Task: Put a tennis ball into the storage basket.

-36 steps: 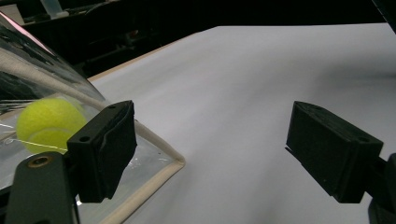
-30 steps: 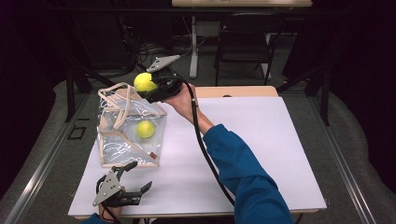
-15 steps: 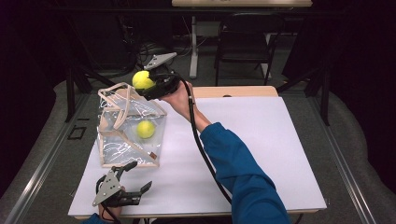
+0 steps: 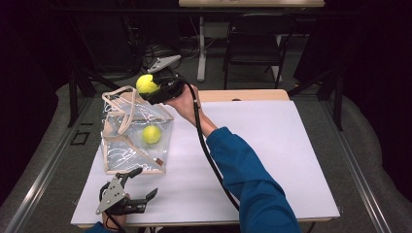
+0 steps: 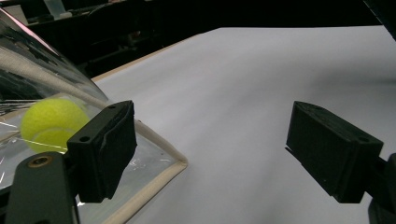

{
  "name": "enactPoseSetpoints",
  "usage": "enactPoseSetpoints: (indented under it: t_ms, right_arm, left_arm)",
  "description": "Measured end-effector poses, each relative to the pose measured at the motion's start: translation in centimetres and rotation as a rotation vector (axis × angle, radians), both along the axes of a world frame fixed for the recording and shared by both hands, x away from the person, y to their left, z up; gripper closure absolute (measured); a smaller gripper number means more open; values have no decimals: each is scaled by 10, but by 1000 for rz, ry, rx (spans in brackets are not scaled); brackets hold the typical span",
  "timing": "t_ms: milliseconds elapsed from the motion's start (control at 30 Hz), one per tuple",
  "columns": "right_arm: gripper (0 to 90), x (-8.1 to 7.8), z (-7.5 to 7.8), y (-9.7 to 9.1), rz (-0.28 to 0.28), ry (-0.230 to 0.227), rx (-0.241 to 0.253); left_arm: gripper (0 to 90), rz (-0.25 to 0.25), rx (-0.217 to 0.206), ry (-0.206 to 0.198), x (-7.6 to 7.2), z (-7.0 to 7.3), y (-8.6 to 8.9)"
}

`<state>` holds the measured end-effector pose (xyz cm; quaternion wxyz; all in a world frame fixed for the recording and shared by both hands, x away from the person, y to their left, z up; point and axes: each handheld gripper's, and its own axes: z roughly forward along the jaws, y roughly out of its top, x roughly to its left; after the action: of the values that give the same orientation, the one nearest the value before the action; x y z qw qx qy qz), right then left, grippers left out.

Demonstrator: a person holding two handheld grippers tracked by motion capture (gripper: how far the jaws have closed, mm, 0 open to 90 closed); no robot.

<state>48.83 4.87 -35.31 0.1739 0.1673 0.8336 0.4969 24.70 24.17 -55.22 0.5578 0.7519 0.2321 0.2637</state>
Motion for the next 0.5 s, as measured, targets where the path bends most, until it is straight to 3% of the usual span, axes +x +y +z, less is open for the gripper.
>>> enactPoseSetpoints:
  t_ms: [500]
  right_arm:
    - [265, 4, 2, 10, 7, -3, -22]
  left_arm:
    - [160, 0, -3, -1, 0, 0, 1]
